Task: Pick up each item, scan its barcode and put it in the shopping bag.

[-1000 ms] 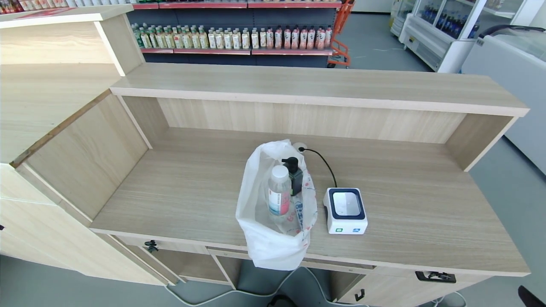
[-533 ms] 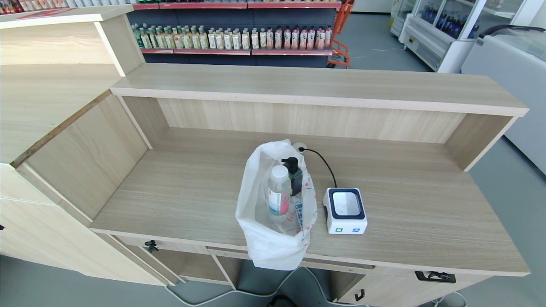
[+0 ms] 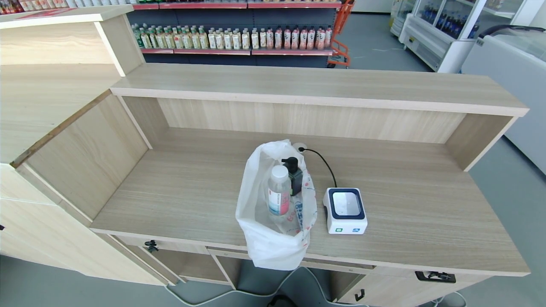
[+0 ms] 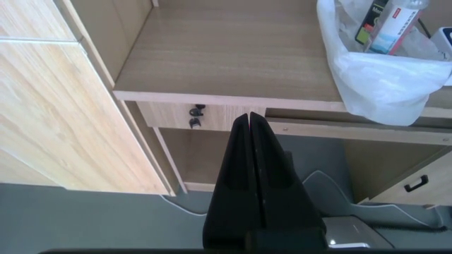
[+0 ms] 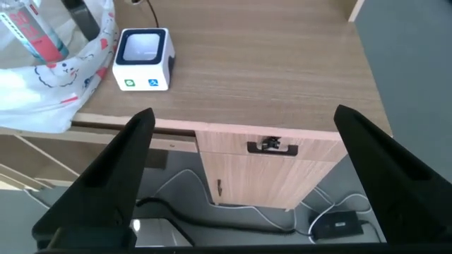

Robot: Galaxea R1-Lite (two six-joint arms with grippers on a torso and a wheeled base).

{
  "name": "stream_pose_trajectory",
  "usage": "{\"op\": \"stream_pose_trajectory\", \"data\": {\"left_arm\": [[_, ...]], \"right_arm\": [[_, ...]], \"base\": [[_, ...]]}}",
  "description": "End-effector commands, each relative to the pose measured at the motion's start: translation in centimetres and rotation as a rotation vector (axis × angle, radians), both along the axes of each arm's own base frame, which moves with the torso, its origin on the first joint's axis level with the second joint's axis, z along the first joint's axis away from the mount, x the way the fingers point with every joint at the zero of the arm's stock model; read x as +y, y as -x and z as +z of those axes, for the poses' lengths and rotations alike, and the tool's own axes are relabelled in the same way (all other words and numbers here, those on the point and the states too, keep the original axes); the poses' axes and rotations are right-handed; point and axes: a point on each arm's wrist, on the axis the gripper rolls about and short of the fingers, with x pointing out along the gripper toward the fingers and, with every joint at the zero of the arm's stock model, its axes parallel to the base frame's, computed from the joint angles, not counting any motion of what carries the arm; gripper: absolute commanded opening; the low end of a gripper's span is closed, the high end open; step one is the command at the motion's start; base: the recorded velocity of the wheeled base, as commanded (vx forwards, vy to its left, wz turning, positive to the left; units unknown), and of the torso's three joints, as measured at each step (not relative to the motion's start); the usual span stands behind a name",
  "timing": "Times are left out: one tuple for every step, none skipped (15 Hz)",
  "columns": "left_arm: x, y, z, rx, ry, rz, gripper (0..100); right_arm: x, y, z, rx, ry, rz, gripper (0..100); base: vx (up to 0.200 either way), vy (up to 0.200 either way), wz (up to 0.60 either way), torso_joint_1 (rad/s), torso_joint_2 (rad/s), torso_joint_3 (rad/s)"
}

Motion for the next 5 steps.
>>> {"op": "stream_pose_trajectory", "data": {"left_arm": [[0.0, 0.0, 0.0, 0.0, 0.0, -0.001, 0], [0.0, 0.0, 0.0, 0.0, 0.0, -0.001, 0], [0.0, 0.0, 0.0, 0.0, 0.0, 0.001, 0], [0.0, 0.0, 0.0, 0.0, 0.0, -0.001, 0], [0.0, 0.0, 0.0, 0.0, 0.0, -0.001, 0]], "right_arm": [[0.0, -0.03, 0.01, 0.003, 0.002, 0.001, 100], [0.0, -0.03, 0.01, 0.003, 0.002, 0.001, 100], [0.0, -0.03, 0.0, 0.005, 0.001, 0.0, 100], [0.0, -0.03, 0.01, 0.003, 0.001, 0.0, 100], [0.0, -0.03, 0.0, 0.005, 0.003, 0.0, 100]], "base": [[0.0, 0.0, 0.0, 0.0, 0.0, 0.0], [0.0, 0.0, 0.0, 0.0, 0.0, 0.0], [0.0, 0.0, 0.0, 0.0, 0.0, 0.0], [0.0, 0.0, 0.0, 0.0, 0.0, 0.0], [0.0, 0.0, 0.0, 0.0, 0.0, 0.0]]}}
